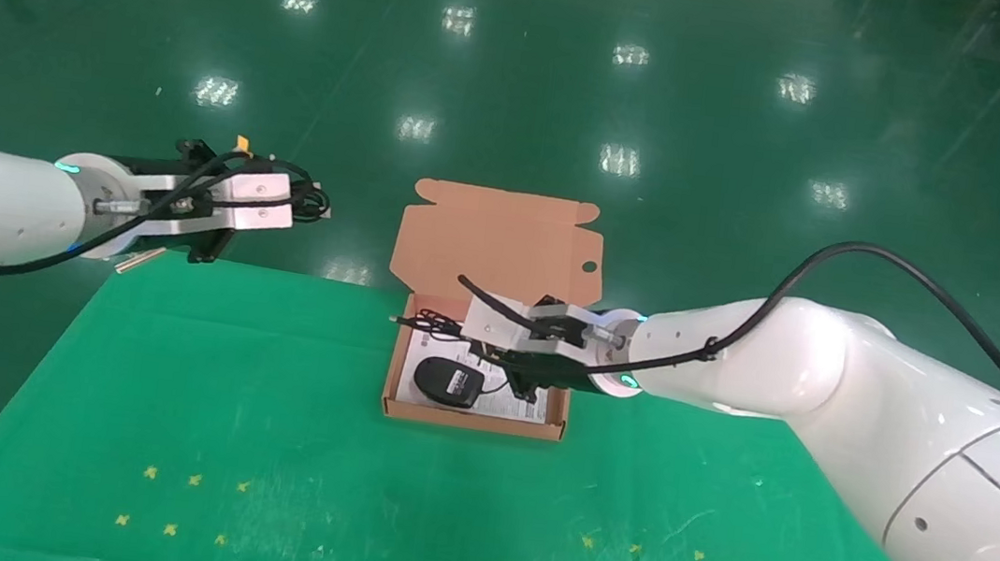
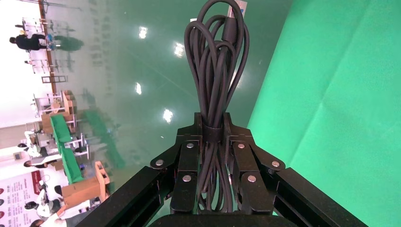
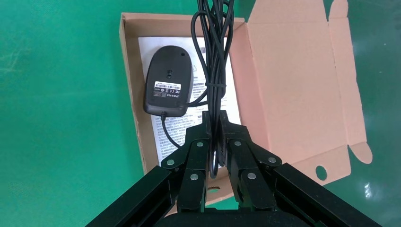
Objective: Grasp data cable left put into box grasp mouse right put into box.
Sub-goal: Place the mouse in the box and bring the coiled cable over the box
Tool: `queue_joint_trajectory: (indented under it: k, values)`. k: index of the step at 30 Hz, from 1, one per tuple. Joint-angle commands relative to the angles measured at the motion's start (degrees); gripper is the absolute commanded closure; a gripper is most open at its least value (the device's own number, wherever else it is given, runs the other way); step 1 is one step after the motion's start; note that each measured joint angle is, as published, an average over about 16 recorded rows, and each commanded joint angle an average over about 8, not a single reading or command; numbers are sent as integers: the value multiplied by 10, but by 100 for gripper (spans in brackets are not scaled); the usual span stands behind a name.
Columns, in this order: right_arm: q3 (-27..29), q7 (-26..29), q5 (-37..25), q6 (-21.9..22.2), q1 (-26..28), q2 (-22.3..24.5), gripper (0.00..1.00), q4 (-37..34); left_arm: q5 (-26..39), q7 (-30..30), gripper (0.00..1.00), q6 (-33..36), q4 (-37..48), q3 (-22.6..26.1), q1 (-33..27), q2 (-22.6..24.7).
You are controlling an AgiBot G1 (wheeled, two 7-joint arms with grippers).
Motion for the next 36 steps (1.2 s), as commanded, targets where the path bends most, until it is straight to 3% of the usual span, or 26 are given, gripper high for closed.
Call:
queue_joint_trajectory:
  k: [1, 19, 28, 36]
  values:
    - [-3, -3, 2, 0, 1, 0, 0, -1, 0, 0, 100, 0, 0, 0, 0, 0]
    - [-4, 20, 0, 16, 5, 64, 0, 71, 18, 8, 100, -47, -8, 22, 42, 39]
    - [-14, 55, -21, 15, 19, 139, 0, 146, 25, 27, 100, -126, 20, 41, 83, 82]
    - [-29, 112, -57, 13, 36, 221, 0, 241, 26, 57, 100, -217, 123, 62, 99, 152]
